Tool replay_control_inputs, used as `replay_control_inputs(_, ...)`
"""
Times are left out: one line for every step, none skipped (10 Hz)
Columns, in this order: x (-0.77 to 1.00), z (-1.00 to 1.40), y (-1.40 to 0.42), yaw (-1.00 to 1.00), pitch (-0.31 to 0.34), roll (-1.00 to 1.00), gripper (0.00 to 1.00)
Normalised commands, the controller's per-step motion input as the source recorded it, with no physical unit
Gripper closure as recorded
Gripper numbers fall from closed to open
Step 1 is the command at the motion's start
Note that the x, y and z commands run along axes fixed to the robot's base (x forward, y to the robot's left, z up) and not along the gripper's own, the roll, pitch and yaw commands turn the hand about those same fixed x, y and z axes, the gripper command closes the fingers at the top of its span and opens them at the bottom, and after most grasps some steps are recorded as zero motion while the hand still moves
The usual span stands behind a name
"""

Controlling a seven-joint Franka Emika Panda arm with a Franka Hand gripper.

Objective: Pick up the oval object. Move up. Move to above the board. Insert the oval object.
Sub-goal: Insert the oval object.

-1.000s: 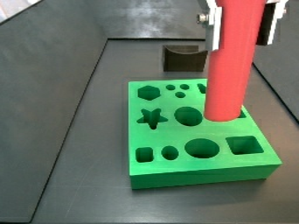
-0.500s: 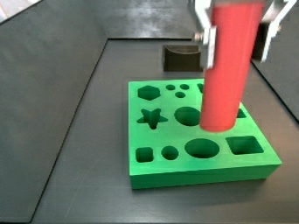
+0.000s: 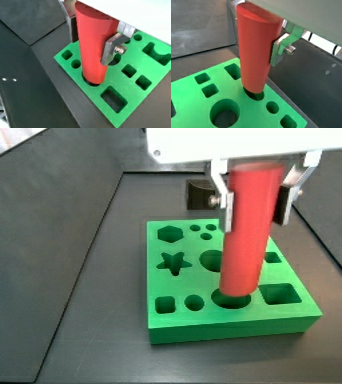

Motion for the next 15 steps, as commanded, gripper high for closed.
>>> replay_control_inputs(0.00, -0.04, -0.08, 0.00, -0.031, -0.01, 1.00)
replay_control_inputs(0.00, -0.13, -0.05, 0.00, -0.024, 0.00, 1.00)
replay_control_inputs(0.00, -0.29, -0.03, 0.00, -0.049, 0.02, 1.00)
replay_control_inputs(0.00, -0.41, -0.05, 0.00, -0.049, 0.21, 1.00)
replay_control_inputs(0.00, -0.15, -0.29, -0.06, 0.000, 0.50, 1.00)
replay_control_inputs(0.05, -0.07, -0.23, 0.00, 0.000, 0.23, 1.00)
replay_control_inputs(0.00, 0.00, -0.15, 0.00, 0.000, 0.15, 1.00)
replay_control_inputs(0.00, -0.03, -0.09, -0.13, 0.000, 0.09, 1.00)
replay_control_inputs(0.07, -0.03, 0.00, -0.11, 0.000, 0.03, 1.00)
replay_control_inputs(0.17, -0.07, 0.00, -0.06, 0.000, 0.05, 1.00)
replay_control_inputs(0.17, -0.15, 0.00, -0.03, 0.017, 0.18, 1.00)
replay_control_inputs(0.11, -0.14, 0.00, -0.05, 0.010, 0.21, 1.00)
replay_control_inputs(0.04, -0.10, 0.00, 0.00, 0.000, 0.04, 1.00)
replay_control_inputs(0.00, -0.17, 0.00, 0.00, -0.006, 0.10, 1.00)
replay_control_inputs(-0.05, -0.43, -0.04, 0.00, -0.047, 0.40, 1.00)
